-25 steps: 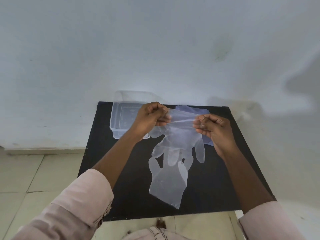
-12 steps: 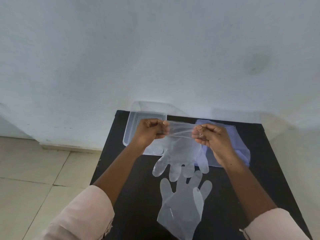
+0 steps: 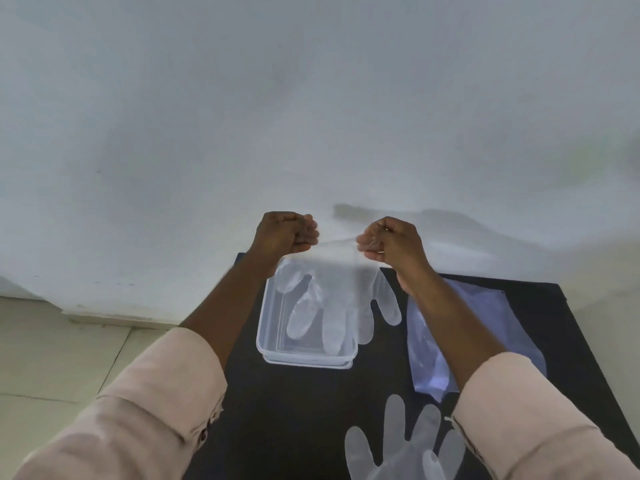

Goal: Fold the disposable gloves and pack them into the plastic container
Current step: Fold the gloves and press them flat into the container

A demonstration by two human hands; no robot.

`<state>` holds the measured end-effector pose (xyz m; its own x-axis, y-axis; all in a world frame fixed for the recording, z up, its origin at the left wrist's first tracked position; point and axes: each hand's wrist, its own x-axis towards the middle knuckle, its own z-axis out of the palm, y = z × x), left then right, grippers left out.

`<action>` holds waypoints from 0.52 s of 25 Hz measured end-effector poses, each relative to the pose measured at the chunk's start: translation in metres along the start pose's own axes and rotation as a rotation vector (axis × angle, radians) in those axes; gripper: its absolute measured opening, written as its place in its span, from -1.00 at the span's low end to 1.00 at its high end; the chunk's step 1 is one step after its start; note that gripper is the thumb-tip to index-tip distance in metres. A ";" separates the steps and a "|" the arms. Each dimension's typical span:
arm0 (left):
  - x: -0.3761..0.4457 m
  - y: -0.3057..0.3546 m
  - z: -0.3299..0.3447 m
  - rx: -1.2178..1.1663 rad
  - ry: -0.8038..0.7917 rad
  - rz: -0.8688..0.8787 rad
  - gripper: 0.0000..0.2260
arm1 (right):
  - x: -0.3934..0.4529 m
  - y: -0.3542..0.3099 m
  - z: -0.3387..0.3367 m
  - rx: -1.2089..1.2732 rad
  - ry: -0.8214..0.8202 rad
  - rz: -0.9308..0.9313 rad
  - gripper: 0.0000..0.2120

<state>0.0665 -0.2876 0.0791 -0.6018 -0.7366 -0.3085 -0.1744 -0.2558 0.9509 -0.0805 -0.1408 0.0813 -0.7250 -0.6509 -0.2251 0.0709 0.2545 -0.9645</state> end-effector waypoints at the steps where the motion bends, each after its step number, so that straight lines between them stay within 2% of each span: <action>1: 0.010 0.005 -0.003 -0.005 0.027 0.012 -0.90 | 0.010 -0.007 0.008 -0.008 0.024 -0.010 -0.82; 2: 0.017 0.011 -0.004 -0.009 0.055 0.048 -0.90 | 0.016 -0.014 0.016 -0.024 0.057 -0.053 -0.81; 4: 0.022 0.023 -0.006 -0.041 0.095 0.208 -0.88 | 0.022 -0.028 0.029 -0.046 0.153 -0.256 -0.80; 6: 0.014 0.036 -0.005 -0.085 0.111 0.427 -0.87 | 0.014 -0.041 0.036 0.037 0.251 -0.509 -0.81; 8: 0.000 0.038 -0.008 -0.106 0.097 0.586 -0.85 | -0.001 -0.043 0.039 0.115 0.312 -0.672 -0.83; 10: -0.009 0.018 -0.016 -0.067 0.092 0.636 -0.85 | -0.017 -0.023 0.043 0.073 0.339 -0.707 -0.85; 13: -0.013 -0.044 -0.030 0.101 0.106 0.511 -0.88 | -0.026 0.044 0.050 -0.076 0.280 -0.580 -0.84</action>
<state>0.1056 -0.2852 0.0401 -0.5485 -0.8122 0.1986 0.0426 0.2100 0.9768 -0.0240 -0.1490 0.0380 -0.7828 -0.4893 0.3845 -0.4276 -0.0260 -0.9036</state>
